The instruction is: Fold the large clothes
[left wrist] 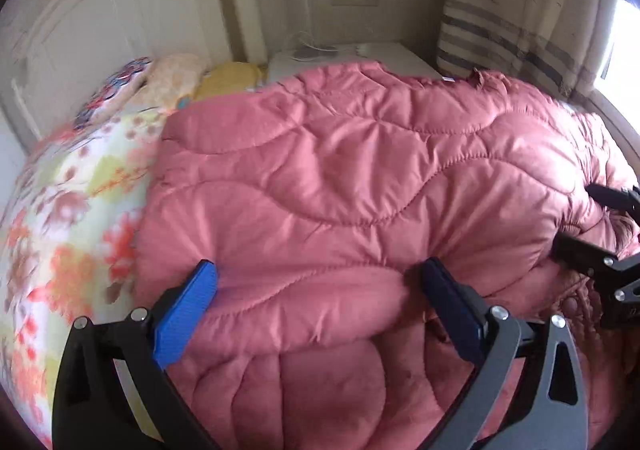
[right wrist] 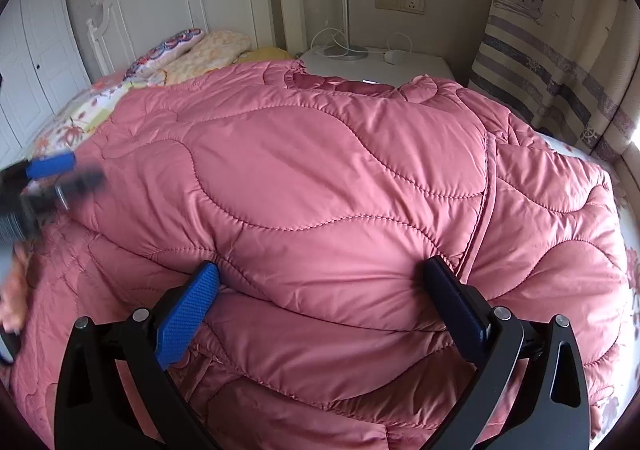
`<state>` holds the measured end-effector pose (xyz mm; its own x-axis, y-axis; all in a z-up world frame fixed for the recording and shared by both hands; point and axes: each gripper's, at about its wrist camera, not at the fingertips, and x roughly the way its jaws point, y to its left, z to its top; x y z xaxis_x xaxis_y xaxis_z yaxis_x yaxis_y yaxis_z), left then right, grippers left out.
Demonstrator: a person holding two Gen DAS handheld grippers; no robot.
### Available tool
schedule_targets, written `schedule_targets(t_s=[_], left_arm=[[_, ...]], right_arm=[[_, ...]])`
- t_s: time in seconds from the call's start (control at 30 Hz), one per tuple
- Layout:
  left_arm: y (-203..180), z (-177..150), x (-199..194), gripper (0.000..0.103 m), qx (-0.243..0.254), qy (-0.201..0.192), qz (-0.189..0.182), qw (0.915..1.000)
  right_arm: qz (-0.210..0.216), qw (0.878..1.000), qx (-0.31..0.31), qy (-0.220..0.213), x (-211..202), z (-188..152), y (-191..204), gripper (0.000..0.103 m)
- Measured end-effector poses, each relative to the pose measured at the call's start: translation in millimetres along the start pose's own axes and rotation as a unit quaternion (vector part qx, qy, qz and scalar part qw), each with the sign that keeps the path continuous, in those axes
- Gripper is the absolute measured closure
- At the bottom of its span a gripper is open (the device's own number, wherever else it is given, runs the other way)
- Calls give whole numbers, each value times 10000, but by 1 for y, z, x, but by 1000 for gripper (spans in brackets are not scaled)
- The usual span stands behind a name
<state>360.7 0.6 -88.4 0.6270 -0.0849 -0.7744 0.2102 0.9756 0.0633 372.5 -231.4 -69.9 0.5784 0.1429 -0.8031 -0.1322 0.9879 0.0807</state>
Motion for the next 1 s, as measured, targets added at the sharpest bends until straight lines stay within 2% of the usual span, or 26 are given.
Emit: schedule_targets(t_s=[0.03,0.1,0.2,0.3,0.33,0.37,0.4,0.43,0.47,0.5,0.53,0.57,0.63,0.7,0.77,0.83,0.87,0.9,1.0], left_arm=[[2,-1,-14,2,-175,5,-58,9998],[5,-9,-48,2,-400,-301,-281,9983],[-8,-39,-93,2,-469,-629,-308,9964],[-35,-71,-85,2,-145,-204,-329,9991],[-48,-84,-68,2,85,165,-223,9996],[-55,-89,-56,2,205,393,-117,9989],[-56,-93,-61,2,172,140,-90,9997],[-56,-94,-64,2,188,240,-7,9995],[-54,-94,-69,2,129,333,5,9994],[-51,-95,-80,2,6,324,-27,9995],[-48,-98,-94,2,-70,207,-122,9997],[-48,-102,-106,2,-71,120,-155,9998],[-49,-120,-129,2,-32,-46,-174,9998],[-55,-141,-133,2,64,68,-295,9995],[-65,-165,-122,2,198,377,-311,9986],[-62,-176,-132,2,116,49,-274,9995],[-59,-181,-138,2,55,113,-330,9994],[-56,-184,-147,2,-36,114,-422,9990],[-48,-195,-174,2,-272,-277,-727,9966]], right_arm=[[6,10000,-18,29,-2,0,1,5],[-83,9999,40,130,-12,1,1,5],[-41,9997,247,-70,-55,-8,0,5],[137,9993,146,-316,-99,-39,7,5],[140,9995,97,-254,-101,-48,9,5],[88,10000,-20,-10,-93,-61,14,5],[23,9998,-94,197,-84,-68,14,5],[-167,9981,-142,583,-67,-79,16,5],[-165,9977,-48,658,-60,-86,14,5],[-127,9987,56,495,-67,-89,10,5],[-121,9983,159,545,-75,-91,8,5],[-137,9980,259,568,-87,-94,6,5],[8,9992,242,321,-114,-102,6,5],[107,9998,105,133,-138,-121,7,5],[33,9994,-24,351,-137,-144,7,5],[-76,9984,-117,556,-131,-166,10,4],[-81,9993,-115,350,-141,-173,10,5],[-74,9993,-80,350,-150,-179,10,5],[-35,10000,-8,51,-185,-194,16,5]])
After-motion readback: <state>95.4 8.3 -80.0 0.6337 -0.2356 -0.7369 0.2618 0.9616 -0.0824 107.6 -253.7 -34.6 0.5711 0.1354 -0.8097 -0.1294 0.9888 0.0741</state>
